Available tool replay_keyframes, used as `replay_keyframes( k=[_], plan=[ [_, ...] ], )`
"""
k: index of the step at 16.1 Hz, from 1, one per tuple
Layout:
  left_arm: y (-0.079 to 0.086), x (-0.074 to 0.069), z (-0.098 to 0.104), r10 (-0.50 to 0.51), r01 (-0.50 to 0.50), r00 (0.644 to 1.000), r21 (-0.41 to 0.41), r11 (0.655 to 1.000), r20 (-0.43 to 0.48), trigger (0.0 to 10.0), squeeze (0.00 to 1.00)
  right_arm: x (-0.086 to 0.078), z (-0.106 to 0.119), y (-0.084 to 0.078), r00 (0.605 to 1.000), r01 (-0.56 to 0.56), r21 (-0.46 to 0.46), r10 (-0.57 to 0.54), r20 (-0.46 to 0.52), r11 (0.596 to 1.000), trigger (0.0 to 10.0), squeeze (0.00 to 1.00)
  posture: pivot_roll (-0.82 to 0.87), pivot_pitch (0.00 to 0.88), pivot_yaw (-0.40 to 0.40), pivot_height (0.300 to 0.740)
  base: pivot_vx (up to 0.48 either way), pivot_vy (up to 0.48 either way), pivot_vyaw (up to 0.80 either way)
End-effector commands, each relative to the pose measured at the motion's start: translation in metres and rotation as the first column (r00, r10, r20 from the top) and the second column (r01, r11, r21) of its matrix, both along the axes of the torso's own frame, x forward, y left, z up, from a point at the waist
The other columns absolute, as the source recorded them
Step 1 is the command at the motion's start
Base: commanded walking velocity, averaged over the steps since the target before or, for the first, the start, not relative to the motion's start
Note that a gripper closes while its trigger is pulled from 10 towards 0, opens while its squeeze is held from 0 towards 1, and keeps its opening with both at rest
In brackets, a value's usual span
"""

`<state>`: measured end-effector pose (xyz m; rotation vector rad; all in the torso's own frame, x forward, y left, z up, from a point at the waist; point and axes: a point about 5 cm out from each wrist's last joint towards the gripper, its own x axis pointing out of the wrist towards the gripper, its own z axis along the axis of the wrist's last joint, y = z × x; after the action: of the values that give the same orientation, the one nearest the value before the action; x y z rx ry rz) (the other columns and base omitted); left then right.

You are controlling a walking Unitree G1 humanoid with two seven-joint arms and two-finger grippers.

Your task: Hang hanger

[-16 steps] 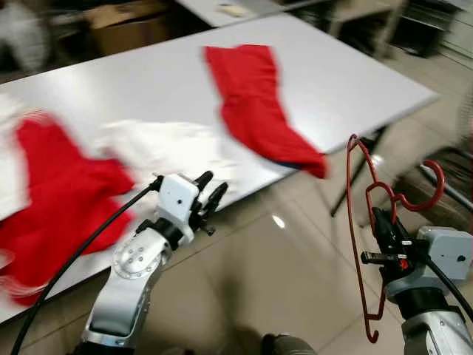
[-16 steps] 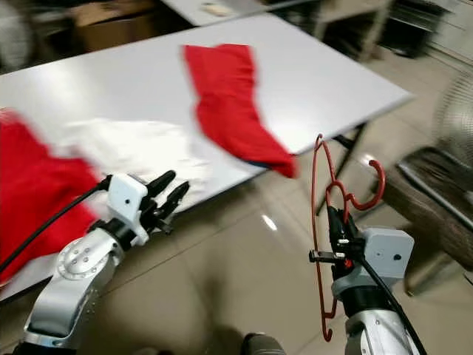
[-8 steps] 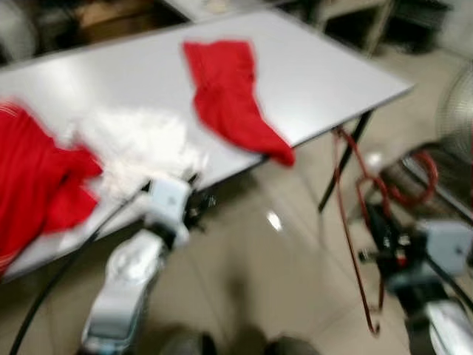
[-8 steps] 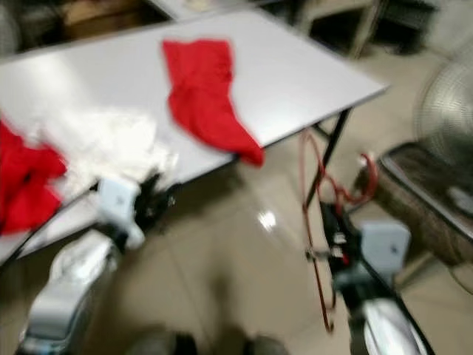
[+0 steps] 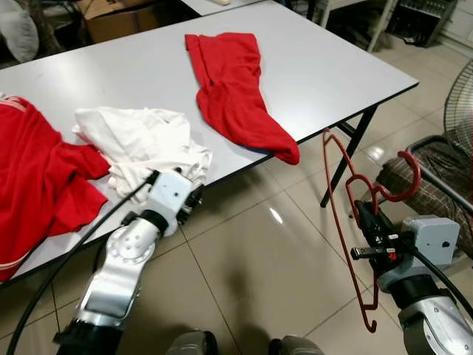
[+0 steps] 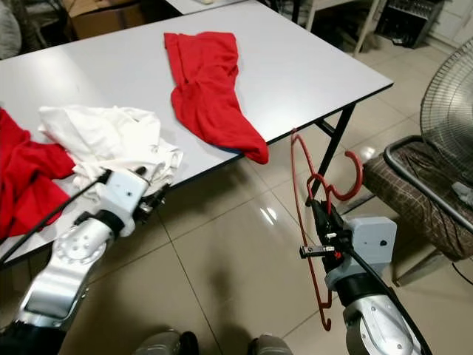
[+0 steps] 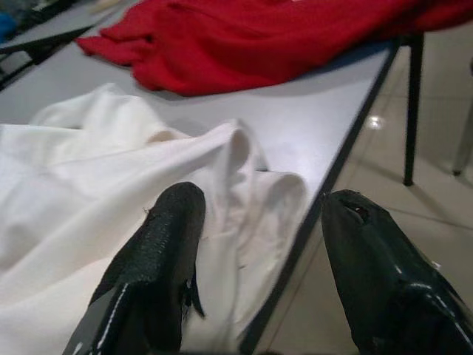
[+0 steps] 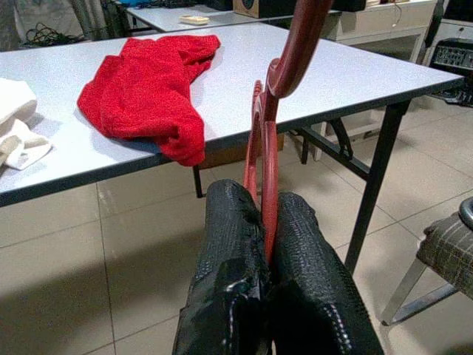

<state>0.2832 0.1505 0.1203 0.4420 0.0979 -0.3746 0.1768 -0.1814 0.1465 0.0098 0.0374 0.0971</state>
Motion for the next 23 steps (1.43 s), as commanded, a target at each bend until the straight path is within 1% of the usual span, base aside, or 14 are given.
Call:
replay_keyframes(
  k=[1,3,4,5,6,7,8,11,18,19,21,22,23],
  plan=[
    [0.002,0.002,-0.005,0.005,-0.004,0.999,0.032,0.999,-0.032,10.0,0.0,0.001,0.0,-0.001,1.0,-0.003,-0.01,0.003,0.005,1.0,10.0,0.0,-0.13,0.095,0.053,0.74,0.0,0.0,0.0],
    [0.007,0.007,-0.004,0.053,-0.052,0.998,0.062,0.997,-0.016,10.0,0.0,0.002,0.0,-0.001,1.0,-0.003,-0.012,0.003,0.007,1.0,10.0,0.0,-0.13,0.087,0.054,0.74,0.0,0.0,0.0],
    [0.009,0.007,-0.004,0.061,-0.06,0.998,0.06,0.996,-0.015,6.4,0.0,0.003,0.0,0.0,1.0,-0.004,-0.012,0.004,0.009,1.0,10.0,0.0,-0.13,0.084,0.054,0.74,0.0,0.0,0.0],
    [0.014,0.008,-0.003,0.084,-0.083,0.996,0.045,0.996,-0.021,4.5,0.0,0.004,0.0,0.001,1.0,-0.006,-0.012,0.006,0.012,1.0,10.0,0.0,-0.13,0.081,0.055,0.74,0.0,0.0,0.0],
    [0.017,0.008,-0.003,0.091,-0.089,0.996,0.061,0.994,-0.022,2.8,0.0,0.004,0.0,0.001,1.0,-0.008,-0.013,0.008,0.013,1.0,10.0,0.0,-0.13,0.081,0.055,0.74,0.0,0.0,0.0],
    [0.02,0.008,-0.003,0.103,-0.101,0.994,0.072,0.992,-0.022,0.0,0.0,0.004,0.0,0.001,1.0,-0.009,-0.013,0.009,0.013,1.0,10.0,0.0,-0.13,0.081,0.055,0.74,0.0,0.0,0.0],
    [0.024,0.008,-0.004,0.115,-0.112,0.993,0.088,0.99,-0.023,0.0,0.0,0.004,0.0,0.001,1.0,-0.01,-0.013,0.011,0.012,1.0,10.0,0.0,-0.13,0.078,0.051,0.74,0.0,0.0,0.0],
    [0.029,0.009,-0.004,0.117,-0.115,0.993,0.099,0.988,-0.022,0.0,0.0,0.004,-0.001,0.001,1.0,-0.015,-0.016,0.016,0.011,1.0,10.0,0.0,-0.13,0.076,0.051,0.74,0.0,0.0,0.0],
    [0.028,0.012,-0.003,0.112,-0.11,0.993,0.093,0.99,-0.018,0.0,0.0,0.008,-0.001,0.002,1.0,-0.026,-0.026,0.026,0.015,0.999,10.0,0.0,-0.13,0.069,0.049,0.74,0.0,0.0,0.0],
    [0.029,0.014,-0.001,0.112,-0.111,0.994,0.079,0.991,-0.014,0.0,0.0,0.009,-0.001,0.001,0.999,-0.027,-0.028,0.027,0.018,0.999,10.0,0.0,-0.13,0.066,0.045,0.74,0.0,0.0,0.0],
    [0.032,0.023,0.011,0.114,-0.114,0.993,0.009,0.993,-0.012,0.0,0.0,0.01,0.0,0.001,0.999,-0.035,-0.031,0.036,0.028,0.999,10.0,0.0,-0.13,0.06,0.043,0.74,0.0,0.0,0.0],
    [0.034,0.03,0.021,0.111,-0.111,0.994,-0.029,0.993,-0.001,0.0,0.0,0.011,0.002,0.003,0.997,-0.066,-0.037,0.067,0.031,0.997,10.0,0.0,-0.13,0.057,0.044,0.74,0.0,0.0,0.0],
    [0.037,0.041,0.039,0.1,-0.098,0.994,-0.061,0.993,0.036,0.0,0.0,0.01,0.002,0.009,0.988,-0.151,-0.044,0.152,0.021,0.988,10.0,0.0,-0.12,0.055,0.045,0.74,0.0,0.0,0.0]
  ],
)
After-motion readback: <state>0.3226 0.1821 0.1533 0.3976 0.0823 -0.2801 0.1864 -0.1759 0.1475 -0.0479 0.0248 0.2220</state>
